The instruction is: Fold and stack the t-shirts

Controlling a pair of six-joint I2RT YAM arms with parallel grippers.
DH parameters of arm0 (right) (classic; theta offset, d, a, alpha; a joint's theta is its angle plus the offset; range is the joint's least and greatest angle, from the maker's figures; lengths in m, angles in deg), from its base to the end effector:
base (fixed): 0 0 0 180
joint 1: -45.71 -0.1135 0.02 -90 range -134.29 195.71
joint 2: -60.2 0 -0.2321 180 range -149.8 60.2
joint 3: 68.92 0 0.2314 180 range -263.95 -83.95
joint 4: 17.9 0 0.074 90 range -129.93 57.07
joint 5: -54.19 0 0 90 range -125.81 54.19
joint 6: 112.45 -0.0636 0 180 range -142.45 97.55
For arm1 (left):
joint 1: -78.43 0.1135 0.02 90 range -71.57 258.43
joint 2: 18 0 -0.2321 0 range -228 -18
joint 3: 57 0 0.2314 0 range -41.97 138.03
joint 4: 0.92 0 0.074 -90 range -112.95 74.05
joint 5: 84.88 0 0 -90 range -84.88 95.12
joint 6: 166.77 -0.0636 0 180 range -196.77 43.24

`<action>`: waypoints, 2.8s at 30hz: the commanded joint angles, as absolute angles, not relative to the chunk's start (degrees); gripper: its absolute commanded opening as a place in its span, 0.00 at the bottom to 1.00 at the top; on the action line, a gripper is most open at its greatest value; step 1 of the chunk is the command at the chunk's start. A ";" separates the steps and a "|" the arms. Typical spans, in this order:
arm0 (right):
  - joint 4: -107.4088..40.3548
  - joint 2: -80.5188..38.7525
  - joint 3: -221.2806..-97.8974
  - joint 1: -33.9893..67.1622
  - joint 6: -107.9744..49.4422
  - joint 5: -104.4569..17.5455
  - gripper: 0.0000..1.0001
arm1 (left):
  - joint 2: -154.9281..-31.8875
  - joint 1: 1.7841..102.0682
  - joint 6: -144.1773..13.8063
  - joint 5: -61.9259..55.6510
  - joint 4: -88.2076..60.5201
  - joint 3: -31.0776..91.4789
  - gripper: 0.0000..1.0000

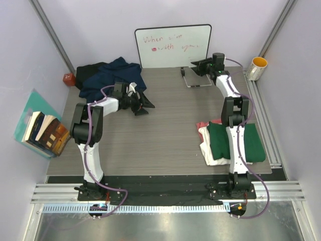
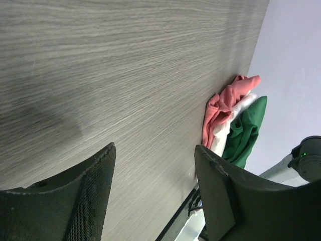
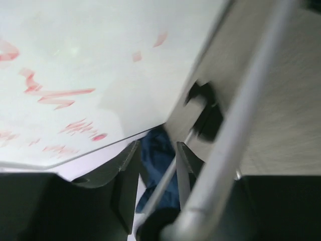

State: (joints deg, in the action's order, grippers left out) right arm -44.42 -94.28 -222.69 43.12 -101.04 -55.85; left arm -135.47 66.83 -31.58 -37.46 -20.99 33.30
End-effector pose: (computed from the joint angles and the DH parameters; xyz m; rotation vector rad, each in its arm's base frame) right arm 0.5782 0.0480 0.1494 1.1886 1.9134 1.1894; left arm 0.3978 -0.1256 0.1251 -0.3586 2.5131 -1.3275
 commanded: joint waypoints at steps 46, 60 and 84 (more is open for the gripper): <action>-28.85 -64.54 -189.99 41.05 -92.75 -70.26 1.00 | -129.54 66.82 -34.14 -36.36 -25.70 30.98 0.64; -72.84 -33.95 -174.48 24.09 -65.33 -50.94 1.00 | -122.52 66.56 -37.21 -24.42 -53.19 40.39 0.80; -67.56 -30.59 -176.16 22.49 -65.51 -41.94 1.00 | -110.29 61.47 -30.53 -6.48 -64.81 41.35 1.00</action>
